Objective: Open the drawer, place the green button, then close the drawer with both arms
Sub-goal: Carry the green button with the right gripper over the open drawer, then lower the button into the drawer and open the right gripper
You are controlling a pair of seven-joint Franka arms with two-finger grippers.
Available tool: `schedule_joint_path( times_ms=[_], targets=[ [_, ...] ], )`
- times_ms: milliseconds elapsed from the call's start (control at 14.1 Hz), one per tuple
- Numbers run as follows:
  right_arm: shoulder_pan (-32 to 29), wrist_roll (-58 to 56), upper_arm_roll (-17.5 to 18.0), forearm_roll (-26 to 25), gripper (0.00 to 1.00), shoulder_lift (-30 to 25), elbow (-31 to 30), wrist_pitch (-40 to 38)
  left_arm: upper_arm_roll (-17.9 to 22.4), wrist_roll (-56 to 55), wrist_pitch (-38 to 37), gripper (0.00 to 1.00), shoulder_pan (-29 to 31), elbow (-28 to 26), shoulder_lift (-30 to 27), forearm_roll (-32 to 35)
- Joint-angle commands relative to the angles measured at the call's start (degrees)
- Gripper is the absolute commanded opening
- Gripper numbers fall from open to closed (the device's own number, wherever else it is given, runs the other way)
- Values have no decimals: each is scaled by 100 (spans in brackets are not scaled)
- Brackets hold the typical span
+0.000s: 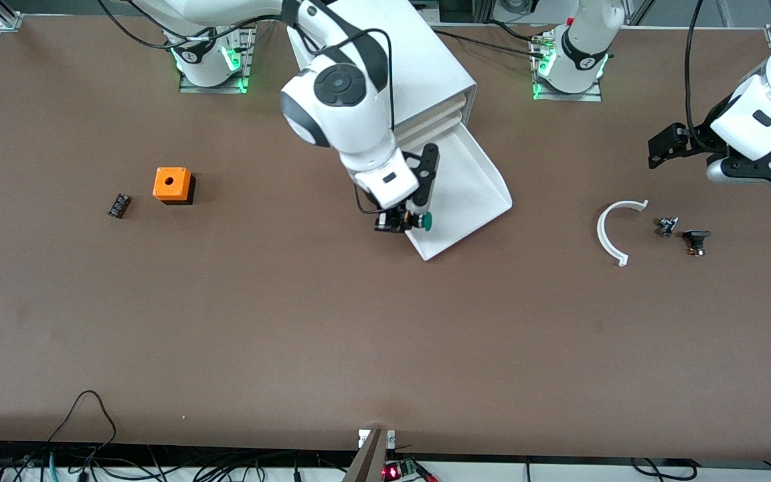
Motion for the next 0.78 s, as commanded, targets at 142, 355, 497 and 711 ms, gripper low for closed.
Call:
schedule_joint_path(
  times_ms=[142, 355, 497, 711],
  targets=[
    [271, -406, 634, -1007, 18, 524, 377, -584, -26, -75, -162, 100, -16, 211, 86, 91],
    [446, -423, 645, -1228, 18, 786, 421, -743, -26, -84, -162, 100, -16, 211, 86, 91],
    [553, -423, 662, -1474, 18, 919, 474, -778, -35, -84, -179, 100, -16, 211, 86, 91],
    [658, -406, 662, -1519, 18, 1086, 483, -962, -35, -84, -188, 100, -16, 211, 86, 91]
  ],
)
